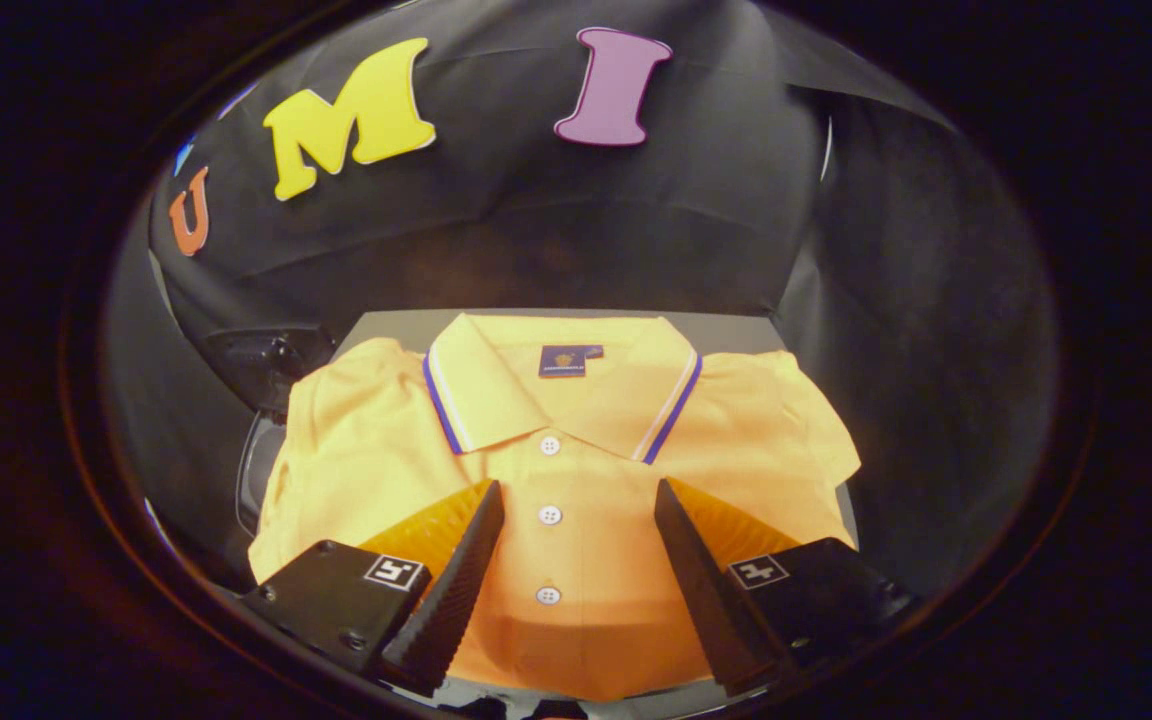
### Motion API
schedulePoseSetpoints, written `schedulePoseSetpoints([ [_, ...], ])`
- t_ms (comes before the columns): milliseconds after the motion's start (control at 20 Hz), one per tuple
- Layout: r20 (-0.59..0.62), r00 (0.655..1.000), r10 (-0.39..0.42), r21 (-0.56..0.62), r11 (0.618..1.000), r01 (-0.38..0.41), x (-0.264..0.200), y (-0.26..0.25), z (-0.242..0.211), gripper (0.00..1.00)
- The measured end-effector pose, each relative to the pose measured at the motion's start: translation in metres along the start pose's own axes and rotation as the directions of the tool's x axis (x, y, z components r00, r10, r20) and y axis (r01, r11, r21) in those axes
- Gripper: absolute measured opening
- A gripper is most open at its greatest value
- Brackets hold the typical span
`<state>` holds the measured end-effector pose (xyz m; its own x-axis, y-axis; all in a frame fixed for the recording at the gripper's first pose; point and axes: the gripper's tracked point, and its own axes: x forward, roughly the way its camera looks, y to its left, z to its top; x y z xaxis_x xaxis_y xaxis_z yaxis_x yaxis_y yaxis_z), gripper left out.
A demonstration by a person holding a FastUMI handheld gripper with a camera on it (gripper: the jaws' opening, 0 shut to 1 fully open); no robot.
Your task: Put the clothes into the washing machine and then close the washing machine lid.
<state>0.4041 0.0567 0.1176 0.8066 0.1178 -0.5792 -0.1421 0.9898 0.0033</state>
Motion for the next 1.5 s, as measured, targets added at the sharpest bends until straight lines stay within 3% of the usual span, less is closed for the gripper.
schedulePoseSetpoints([
  [150,0.007,1.000,0.024,-0.023,0.999,-0.024,0.000,0.004,0.001,0.86],
  [250,0.025,0.999,0.035,-0.035,0.999,-0.034,0.001,0.005,0.001,0.72],
  [400,0.071,0.997,0.021,-0.019,1.000,-0.020,0.001,0.004,-0.001,0.35],
  [500,0.081,0.997,0.001,-0.040,0.999,0.002,-0.002,0.008,0.000,0.20],
  [600,0.114,0.994,0.000,-0.022,1.000,0.002,-0.001,0.011,0.003,0.13],
  [950,0.147,0.989,0.018,0.074,0.997,-0.029,-0.036,0.019,0.000,0.07],
  [1500,0.300,0.950,0.085,0.138,0.982,-0.132,-0.146,0.080,0.027,0.07],
])
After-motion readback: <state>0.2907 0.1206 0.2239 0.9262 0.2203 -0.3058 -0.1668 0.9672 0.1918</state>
